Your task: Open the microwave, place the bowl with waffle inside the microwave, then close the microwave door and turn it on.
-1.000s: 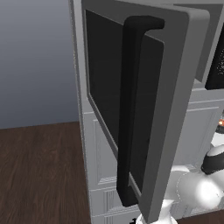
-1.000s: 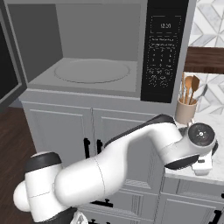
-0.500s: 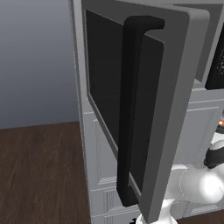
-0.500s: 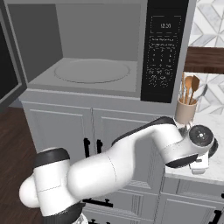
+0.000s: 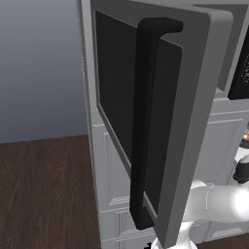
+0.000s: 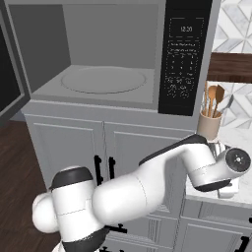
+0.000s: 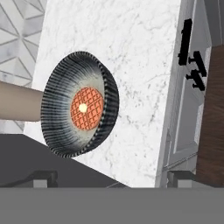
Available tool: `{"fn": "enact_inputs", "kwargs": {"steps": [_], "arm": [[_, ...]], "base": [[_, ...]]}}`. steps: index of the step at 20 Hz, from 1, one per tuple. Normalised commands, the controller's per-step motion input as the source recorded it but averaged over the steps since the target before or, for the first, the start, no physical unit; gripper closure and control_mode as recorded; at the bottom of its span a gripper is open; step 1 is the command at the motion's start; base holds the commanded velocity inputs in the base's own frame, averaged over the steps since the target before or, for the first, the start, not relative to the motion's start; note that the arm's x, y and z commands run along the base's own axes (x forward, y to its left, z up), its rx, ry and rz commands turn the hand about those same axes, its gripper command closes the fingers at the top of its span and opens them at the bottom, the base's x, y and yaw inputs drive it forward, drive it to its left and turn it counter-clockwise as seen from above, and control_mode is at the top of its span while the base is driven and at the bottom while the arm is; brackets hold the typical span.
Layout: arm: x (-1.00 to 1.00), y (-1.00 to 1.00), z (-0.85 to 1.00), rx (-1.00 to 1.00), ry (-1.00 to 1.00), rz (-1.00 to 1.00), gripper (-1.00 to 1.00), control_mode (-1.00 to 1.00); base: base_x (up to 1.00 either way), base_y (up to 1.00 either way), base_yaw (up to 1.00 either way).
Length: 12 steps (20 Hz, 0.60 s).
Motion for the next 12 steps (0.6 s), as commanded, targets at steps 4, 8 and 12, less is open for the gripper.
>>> {"fn": "enact_inputs", "kwargs": {"steps": [4, 8, 12], "arm": [[0.03, -0.21, -0.14, 0.11, 0.0, 0.04, -1.0, -1.0], [0.18, -0.07, -0.15, 0.08, 0.0, 0.02, -1.0, -1.0], [0.18, -0.1, -0.19, 0.06, 0.0, 0.01, -1.0, -1.0]], "base": [[0.0, 0.0, 0.0], [0.0, 0.0, 0.0], [0.0, 0.0, 0.0]]}}
